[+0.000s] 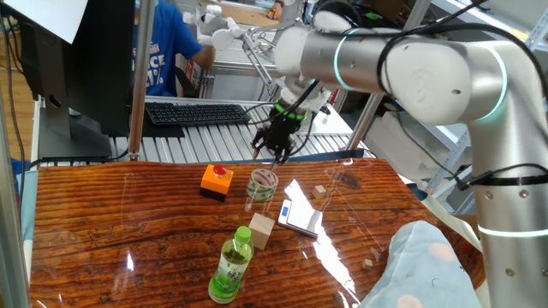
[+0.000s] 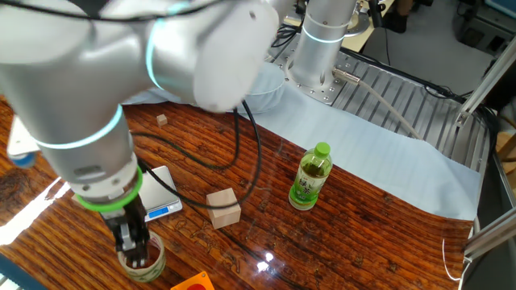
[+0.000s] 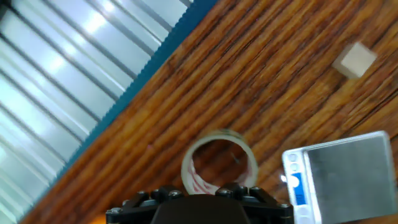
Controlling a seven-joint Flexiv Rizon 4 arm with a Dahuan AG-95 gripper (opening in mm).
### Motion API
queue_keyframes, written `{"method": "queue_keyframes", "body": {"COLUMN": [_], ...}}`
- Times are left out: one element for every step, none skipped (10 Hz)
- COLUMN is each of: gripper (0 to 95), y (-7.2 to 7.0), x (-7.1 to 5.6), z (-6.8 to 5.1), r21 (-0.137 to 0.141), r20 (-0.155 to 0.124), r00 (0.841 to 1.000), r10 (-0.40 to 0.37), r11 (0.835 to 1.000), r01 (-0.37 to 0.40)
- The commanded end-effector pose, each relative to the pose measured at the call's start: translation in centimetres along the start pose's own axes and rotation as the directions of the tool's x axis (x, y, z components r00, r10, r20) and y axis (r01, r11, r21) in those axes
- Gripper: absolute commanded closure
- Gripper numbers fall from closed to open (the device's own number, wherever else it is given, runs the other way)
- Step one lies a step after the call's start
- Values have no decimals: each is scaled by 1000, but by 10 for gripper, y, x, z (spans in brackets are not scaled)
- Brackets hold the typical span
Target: Remove the object from the scale
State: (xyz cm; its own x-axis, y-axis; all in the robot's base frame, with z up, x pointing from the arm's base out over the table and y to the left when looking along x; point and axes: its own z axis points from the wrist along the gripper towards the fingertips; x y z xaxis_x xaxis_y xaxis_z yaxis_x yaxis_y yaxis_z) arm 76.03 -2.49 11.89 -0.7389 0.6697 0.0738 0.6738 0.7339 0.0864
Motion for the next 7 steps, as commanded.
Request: {"method": "queue_keyframes", "body": {"gripper": [950, 950, 950, 950, 950, 950, 950], "y": [-24, -40, -52, -65, -78, -90, -106], "x": [9, 11, 12, 13, 16, 18, 19], "z": [-41, -60, -73, -81, -84, -85, -83], "r21": [87, 108, 112, 116, 116, 116, 115], "r20": [-13, -30, -44, -48, -46, -45, -44], "r00": [985, 980, 978, 978, 978, 978, 977], "r10": [-175, -198, -206, -204, -205, -205, -207], "r11": [981, 974, 971, 971, 971, 971, 971], "r01": [175, 200, 209, 209, 209, 209, 210]}}
